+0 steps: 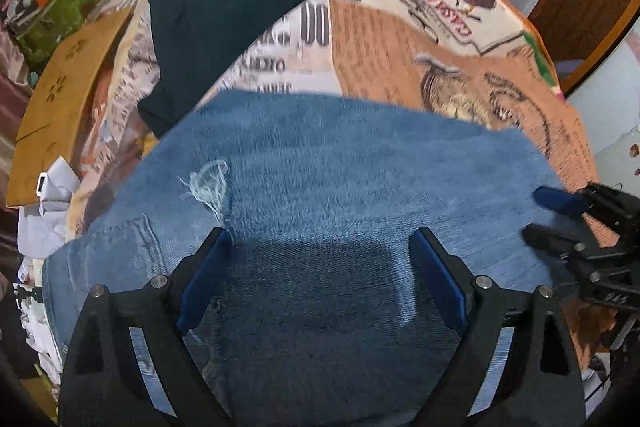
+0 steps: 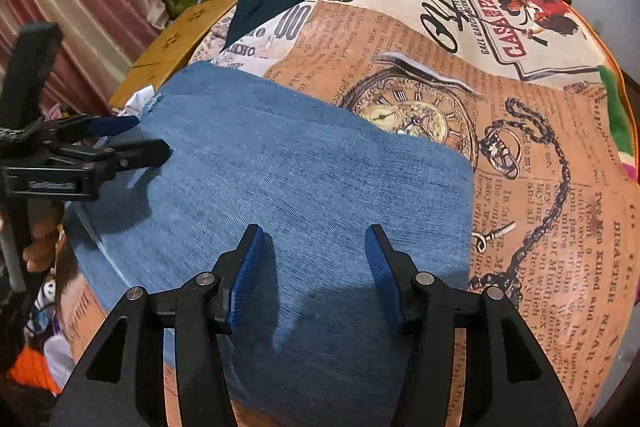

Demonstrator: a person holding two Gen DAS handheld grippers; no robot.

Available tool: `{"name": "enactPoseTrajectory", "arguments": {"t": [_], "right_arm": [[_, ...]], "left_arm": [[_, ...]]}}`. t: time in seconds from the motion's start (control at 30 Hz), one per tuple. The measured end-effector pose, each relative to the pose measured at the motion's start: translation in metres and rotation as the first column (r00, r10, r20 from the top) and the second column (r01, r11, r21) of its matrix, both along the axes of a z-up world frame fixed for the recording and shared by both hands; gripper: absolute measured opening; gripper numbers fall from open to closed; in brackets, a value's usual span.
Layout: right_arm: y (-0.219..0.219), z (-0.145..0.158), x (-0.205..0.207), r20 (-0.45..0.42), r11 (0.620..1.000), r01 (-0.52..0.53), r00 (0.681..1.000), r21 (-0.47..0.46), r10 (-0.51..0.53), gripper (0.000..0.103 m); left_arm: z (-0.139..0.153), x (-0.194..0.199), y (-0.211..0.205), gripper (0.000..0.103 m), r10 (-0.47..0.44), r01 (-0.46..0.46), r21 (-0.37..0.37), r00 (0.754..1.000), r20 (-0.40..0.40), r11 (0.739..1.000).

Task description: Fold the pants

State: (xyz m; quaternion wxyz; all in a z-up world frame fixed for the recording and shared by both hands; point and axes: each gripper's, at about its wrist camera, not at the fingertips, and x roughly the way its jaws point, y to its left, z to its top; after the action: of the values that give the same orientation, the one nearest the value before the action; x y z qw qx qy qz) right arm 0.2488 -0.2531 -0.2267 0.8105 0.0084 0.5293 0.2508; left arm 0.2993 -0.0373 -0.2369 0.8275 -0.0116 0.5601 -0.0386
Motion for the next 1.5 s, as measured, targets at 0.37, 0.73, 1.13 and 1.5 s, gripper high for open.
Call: {"name": "enactPoseTrajectory", "arguments": {"t": [0.37, 0.73, 1.13, 1.5], "right_arm": [[-0.031, -0.011, -0.030, -0.031, 0.995, 0.096, 0.995, 0.018, -0.095, 0.049], [-0.037, -0.007, -0.056, -0.001, 0.990, 0.138, 0.990, -0.011, -0.138, 0.049], [-0.016, 0.043, -0.048, 0.080, 0.992, 0.129, 0.988, 0.010, -0.129, 0.054], [0.063, 0.074, -0.025, 0.198, 0.999, 0.011, 0.980, 0.042, -0.020, 0.061]], "left_arm": [[-0.001, -0.024, 0.002, 0.097, -0.039, 0.037, 0.038, 0.998, 0.058, 0.999], [0.008, -0.054, 0.020, 0.097, 0.004, -0.009, 0.049, 0.995, 0.098, 0.999], [0.045, -0.071, 0.069, 0.097, 0.161, -0.173, 0.049, 0.969, 0.190, 0.984], [0.060, -0.118, 0.162, 0.097, 0.359, -0.365, -0.021, 0.901, 0.243, 0.931]]}}
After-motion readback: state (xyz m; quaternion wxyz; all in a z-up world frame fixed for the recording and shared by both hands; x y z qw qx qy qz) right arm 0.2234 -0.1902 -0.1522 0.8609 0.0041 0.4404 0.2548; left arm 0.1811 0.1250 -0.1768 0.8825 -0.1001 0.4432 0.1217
